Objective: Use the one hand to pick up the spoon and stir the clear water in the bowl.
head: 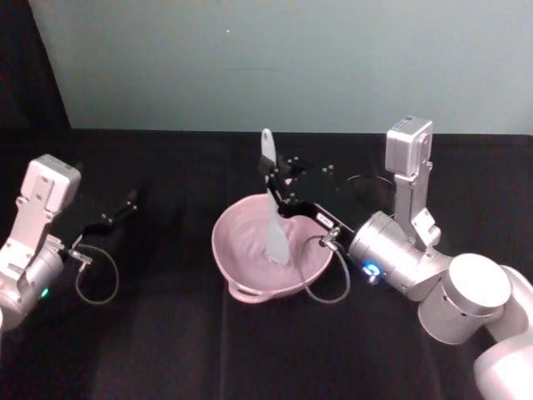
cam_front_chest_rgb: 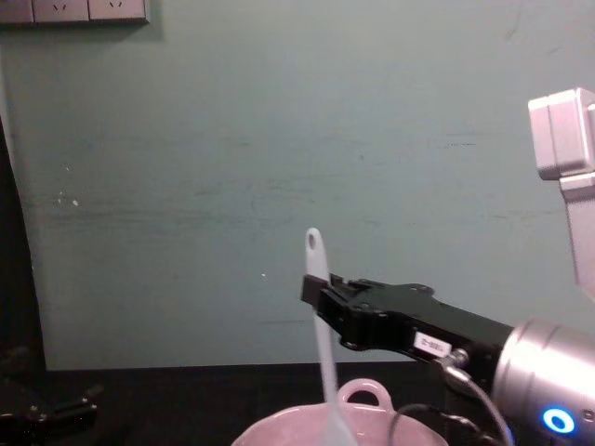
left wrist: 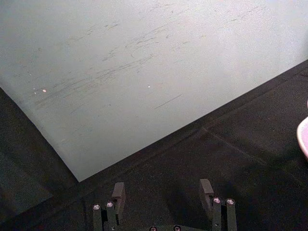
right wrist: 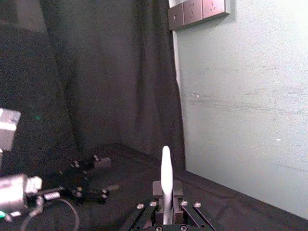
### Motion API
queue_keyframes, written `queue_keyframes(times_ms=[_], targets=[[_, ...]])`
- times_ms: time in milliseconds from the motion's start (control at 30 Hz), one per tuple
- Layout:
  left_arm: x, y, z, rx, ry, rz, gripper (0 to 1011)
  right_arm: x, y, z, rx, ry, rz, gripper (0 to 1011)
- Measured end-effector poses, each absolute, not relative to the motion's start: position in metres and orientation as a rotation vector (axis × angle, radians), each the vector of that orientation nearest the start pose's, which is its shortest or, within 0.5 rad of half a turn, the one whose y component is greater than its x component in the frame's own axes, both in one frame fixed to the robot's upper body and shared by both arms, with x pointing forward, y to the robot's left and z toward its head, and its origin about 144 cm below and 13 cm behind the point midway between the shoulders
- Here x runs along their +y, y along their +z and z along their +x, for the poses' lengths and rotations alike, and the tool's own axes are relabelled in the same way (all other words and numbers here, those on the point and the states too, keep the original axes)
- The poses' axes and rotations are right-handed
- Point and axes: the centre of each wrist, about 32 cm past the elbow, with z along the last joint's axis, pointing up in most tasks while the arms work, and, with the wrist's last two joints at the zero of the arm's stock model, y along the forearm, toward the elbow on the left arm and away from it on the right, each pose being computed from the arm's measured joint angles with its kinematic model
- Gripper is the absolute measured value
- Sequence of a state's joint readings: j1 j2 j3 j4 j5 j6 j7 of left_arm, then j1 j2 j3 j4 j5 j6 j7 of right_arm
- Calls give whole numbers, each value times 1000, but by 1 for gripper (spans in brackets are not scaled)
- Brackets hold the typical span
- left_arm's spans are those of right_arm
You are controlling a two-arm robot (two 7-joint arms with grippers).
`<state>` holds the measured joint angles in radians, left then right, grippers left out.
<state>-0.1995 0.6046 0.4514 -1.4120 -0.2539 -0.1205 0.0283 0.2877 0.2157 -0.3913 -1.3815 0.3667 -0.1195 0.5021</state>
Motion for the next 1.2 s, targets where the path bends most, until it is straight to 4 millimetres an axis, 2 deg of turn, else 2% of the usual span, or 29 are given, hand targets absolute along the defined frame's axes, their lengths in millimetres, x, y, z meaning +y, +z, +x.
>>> queue_keyframes(times_ms=[233, 533, 667, 900, 1000, 1100, 1200], targets=[[310, 1140, 489, -285, 1248, 304, 1011, -171, 1161, 529, -1, -750, 219, 114], [310, 1140, 489, -285, 1248, 304, 1011, -180, 1171, 535, -12, -776, 299, 114], [310, 1140, 489, -285, 1248, 304, 1011, -191, 1188, 535, 12, -786, 337, 114], [310, 1140, 489, -285, 1248, 304, 1011, -227, 1228, 536, 114, -833, 420, 114], [310, 1140, 489, -285, 1248, 304, 1011, -238, 1237, 536, 148, -848, 432, 114], [310, 1140, 489, -285, 1248, 304, 1011, -257, 1247, 536, 192, -874, 440, 114], [310, 1140, 489, -285, 1248, 304, 1011, -267, 1248, 536, 219, -891, 436, 114]])
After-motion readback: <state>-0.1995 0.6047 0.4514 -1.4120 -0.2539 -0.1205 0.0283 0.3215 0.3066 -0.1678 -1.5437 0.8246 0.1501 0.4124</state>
